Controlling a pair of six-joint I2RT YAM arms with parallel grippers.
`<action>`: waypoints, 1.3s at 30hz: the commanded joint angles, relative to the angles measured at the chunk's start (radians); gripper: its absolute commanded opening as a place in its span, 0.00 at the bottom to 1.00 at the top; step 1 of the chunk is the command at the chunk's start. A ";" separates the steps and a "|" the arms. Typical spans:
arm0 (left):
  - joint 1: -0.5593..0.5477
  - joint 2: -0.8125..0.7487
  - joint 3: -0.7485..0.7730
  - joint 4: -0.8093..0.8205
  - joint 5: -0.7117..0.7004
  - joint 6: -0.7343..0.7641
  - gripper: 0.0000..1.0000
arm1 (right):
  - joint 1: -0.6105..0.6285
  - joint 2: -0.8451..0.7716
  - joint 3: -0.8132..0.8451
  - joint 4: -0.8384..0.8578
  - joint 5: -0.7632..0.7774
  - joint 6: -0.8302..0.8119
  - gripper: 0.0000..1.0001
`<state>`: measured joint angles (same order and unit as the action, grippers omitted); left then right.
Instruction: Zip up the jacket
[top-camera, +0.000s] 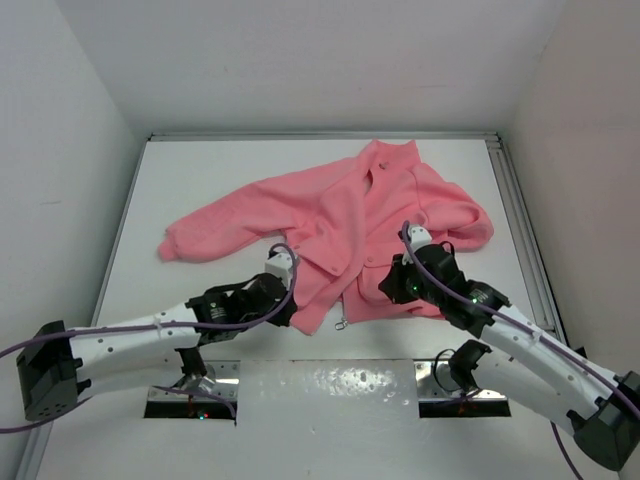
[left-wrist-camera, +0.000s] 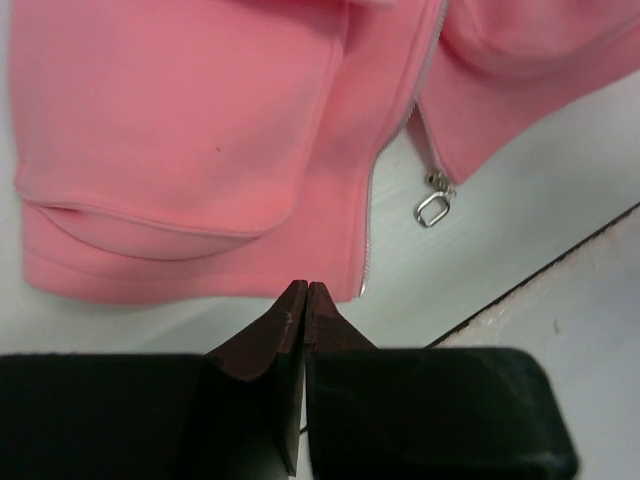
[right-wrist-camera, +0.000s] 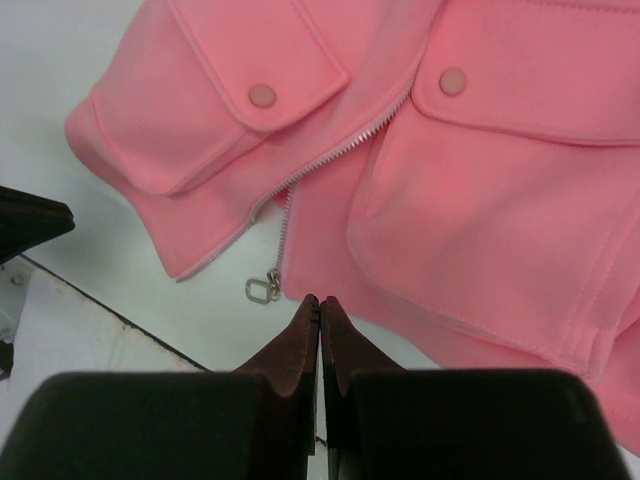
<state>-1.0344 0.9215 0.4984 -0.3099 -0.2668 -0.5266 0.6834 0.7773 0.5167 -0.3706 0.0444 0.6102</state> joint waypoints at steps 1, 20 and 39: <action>-0.045 0.066 0.031 0.005 0.031 0.000 0.05 | 0.005 0.031 -0.018 0.070 -0.041 0.011 0.00; -0.078 0.444 0.057 0.186 -0.074 0.079 0.43 | 0.033 0.040 -0.075 0.104 -0.144 0.026 0.00; -0.078 0.374 -0.040 0.448 0.003 -0.047 0.00 | 0.034 -0.004 -0.061 0.079 -0.089 0.100 0.43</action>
<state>-1.1053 1.3991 0.4744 0.0780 -0.2848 -0.5152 0.7113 0.7776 0.4232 -0.2981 -0.0658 0.6685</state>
